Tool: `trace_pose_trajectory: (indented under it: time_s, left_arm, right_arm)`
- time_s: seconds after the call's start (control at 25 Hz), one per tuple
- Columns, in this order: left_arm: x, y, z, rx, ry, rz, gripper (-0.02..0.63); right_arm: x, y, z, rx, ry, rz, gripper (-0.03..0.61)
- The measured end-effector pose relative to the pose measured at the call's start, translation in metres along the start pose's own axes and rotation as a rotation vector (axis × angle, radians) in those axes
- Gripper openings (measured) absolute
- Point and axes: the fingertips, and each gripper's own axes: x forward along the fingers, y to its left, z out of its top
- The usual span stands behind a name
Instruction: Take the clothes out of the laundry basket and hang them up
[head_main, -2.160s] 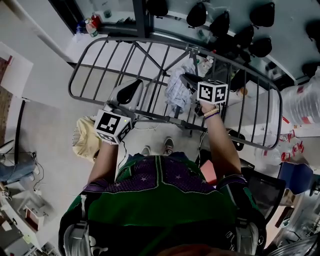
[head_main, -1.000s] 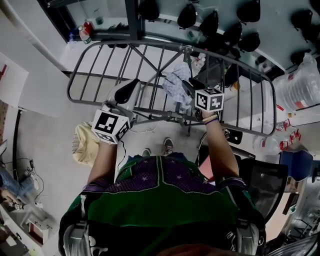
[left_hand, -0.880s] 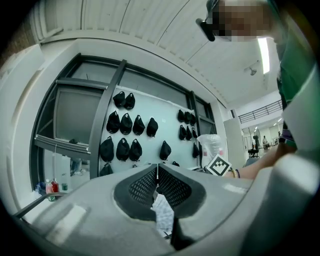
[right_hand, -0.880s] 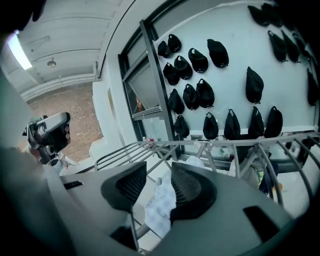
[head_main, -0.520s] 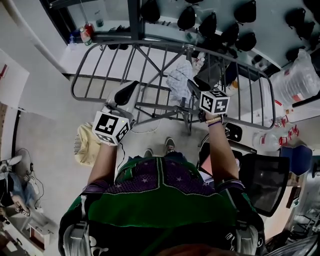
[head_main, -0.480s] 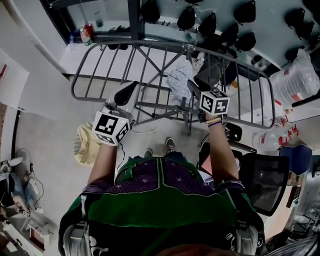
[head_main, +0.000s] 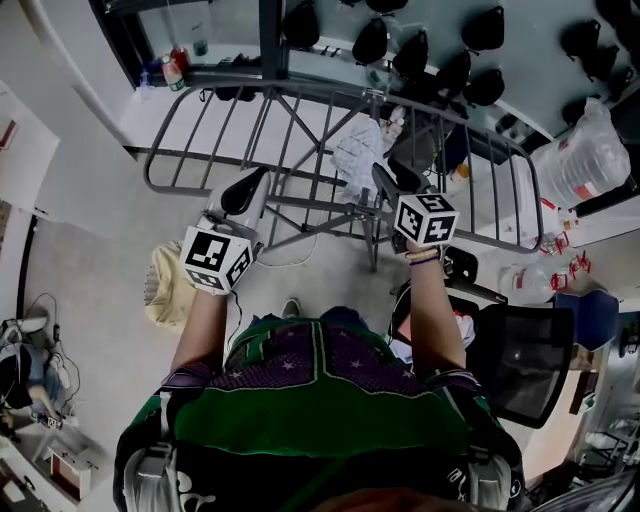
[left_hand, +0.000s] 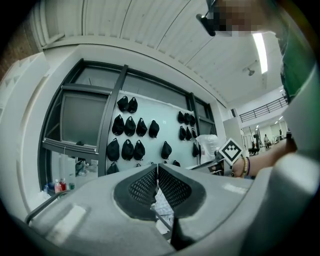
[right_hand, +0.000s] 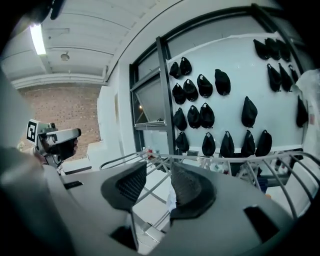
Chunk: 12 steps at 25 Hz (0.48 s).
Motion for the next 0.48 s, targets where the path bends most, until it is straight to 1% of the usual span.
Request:
trace_pose_trajectory:
  time_s: [0.2,0.32,0.4,0.48]
  left_arm:
    - [-0.009,-0.021,0.008,0.012,-0.011,0.016,0.020]
    - [-0.015,-0.043,0.015,0.022,-0.018,0.036,0.020]
    - [-0.022,-0.060,0.019,0.016,-0.020,0.051,0.020]
    - [-0.031,-0.080,0.021,0.005,-0.020,0.060,0.020]
  right_arm:
    - [-0.028,0.008,0.011,0.007,-0.060,0.017,0.140]
    - [-0.058,0.012,0.013,0.022,-0.092,0.037,0.140]
    - [-0.080,0.015,0.011,0.037,-0.111,0.047,0.140]
    - [-0.104,0.020,0.007,0.031,-0.124,0.056,0.140]
